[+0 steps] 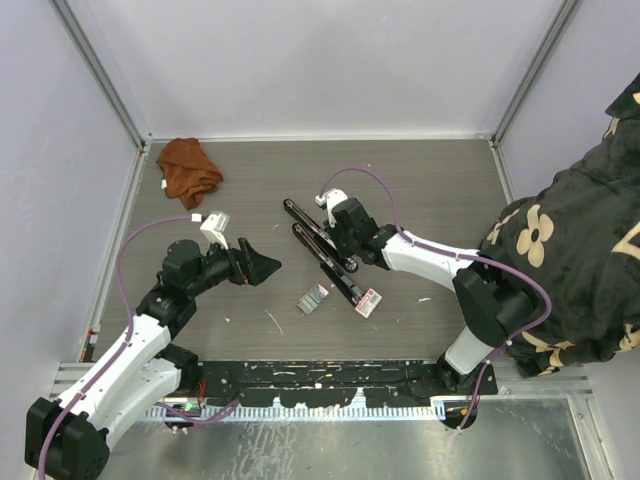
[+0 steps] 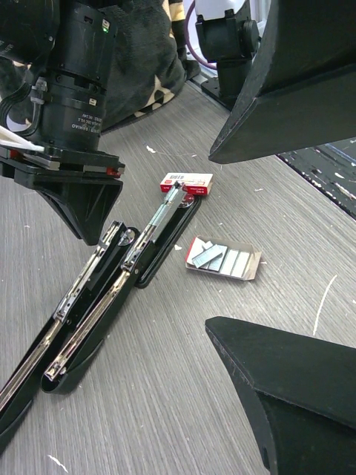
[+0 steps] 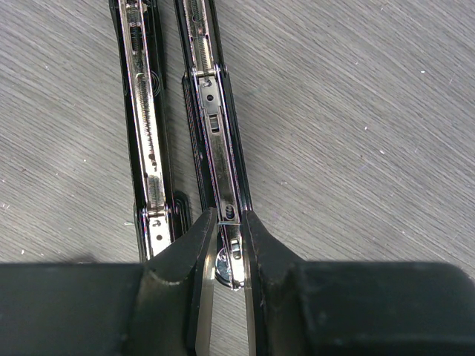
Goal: Load the staples into the stapler
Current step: Install the staple into the stapler.
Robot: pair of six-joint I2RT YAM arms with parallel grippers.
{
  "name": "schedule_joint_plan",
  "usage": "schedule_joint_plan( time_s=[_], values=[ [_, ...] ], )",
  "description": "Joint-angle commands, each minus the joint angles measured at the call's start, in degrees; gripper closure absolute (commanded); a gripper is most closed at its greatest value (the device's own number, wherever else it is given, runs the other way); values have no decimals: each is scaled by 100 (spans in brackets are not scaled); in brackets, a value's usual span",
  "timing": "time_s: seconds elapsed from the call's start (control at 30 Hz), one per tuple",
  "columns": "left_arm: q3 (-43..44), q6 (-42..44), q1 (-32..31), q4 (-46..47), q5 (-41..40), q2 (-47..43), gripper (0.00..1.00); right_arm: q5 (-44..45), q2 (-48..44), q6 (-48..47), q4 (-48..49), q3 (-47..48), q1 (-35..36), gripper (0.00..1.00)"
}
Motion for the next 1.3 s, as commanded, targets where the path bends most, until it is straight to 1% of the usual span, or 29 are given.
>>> schedule_joint_plan(
  time_s=[0.0,0.47,0.73,0.87,1.03,1.27],
  values=[
    [16,-31,18,151,78,-99,13,73,20,-71,271,58,-17,83],
    [17,-31,17,165,90,-99,13,218,119,-145,333,34,-28,83],
    [8,-31,21,156,95,-113,13,-105,212,-28,386,22,-50,83],
    [8,-25,17,164,95,-104,13,-134,171,-2,425,-4,-53,83],
    [8,-23,20,182,95,-91,13,-93,224,-48,570,-107,-63,83],
    [-10,-23,22,231,117,-74,13,-144,113,-89,1120,-520,-55,83]
  ],
)
